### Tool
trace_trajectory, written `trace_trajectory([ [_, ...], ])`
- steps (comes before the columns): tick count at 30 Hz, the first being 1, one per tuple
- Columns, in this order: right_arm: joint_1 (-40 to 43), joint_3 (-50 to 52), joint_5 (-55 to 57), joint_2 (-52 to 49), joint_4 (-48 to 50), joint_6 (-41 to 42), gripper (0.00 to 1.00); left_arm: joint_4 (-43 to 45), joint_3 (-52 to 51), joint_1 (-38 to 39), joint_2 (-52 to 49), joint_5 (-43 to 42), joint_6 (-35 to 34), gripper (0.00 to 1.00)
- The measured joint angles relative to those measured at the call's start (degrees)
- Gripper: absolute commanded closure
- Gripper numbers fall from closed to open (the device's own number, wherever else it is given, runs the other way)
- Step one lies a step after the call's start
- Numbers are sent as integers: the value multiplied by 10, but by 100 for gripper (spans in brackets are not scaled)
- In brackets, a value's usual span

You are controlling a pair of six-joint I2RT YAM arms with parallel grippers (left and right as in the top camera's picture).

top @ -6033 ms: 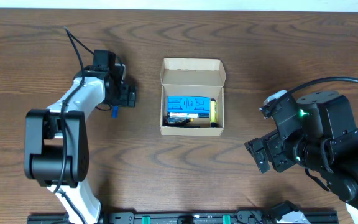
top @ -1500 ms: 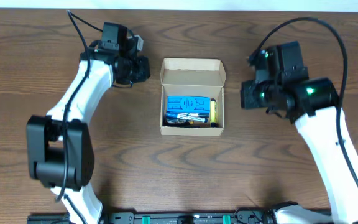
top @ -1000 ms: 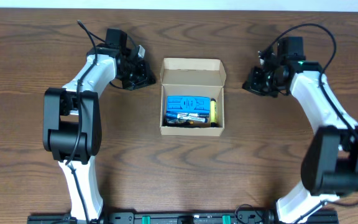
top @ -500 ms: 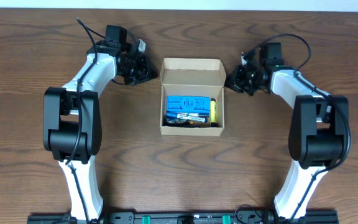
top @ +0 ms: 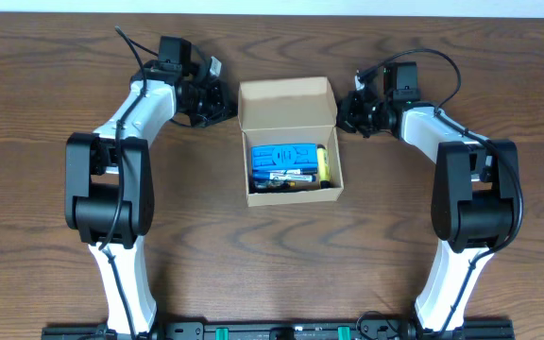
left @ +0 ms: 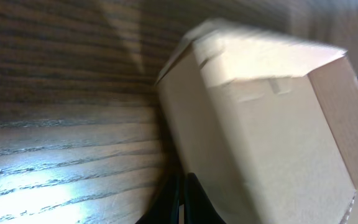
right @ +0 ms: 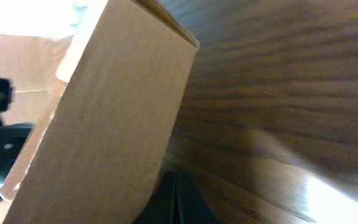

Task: Pack container
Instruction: 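Lift the box lid with both grippers and fold it over the box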

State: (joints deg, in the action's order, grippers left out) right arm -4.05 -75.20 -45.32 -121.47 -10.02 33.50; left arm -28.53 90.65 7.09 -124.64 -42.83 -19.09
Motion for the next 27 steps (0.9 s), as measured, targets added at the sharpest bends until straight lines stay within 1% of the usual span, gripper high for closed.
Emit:
trace_trajectory([
  [6, 1, 0, -61, 0, 56, 0, 99, -1, 32, -2, 0, -29, 3, 94],
  [12, 5, 0, -108, 0, 87, -7, 99, -11, 56, -6, 0, -56, 17, 94],
  [17, 9, 0, -148, 0, 107, -18, 99, -33, 56, -6, 19, -64, 58, 95],
  [22, 18, 0, -166, 5, 110, -31, 99, -58, 56, -6, 84, -57, 106, 95],
  [27, 19, 0, -174, 33, 109, -44, 98, -91, 59, -6, 145, -45, 156, 95],
])
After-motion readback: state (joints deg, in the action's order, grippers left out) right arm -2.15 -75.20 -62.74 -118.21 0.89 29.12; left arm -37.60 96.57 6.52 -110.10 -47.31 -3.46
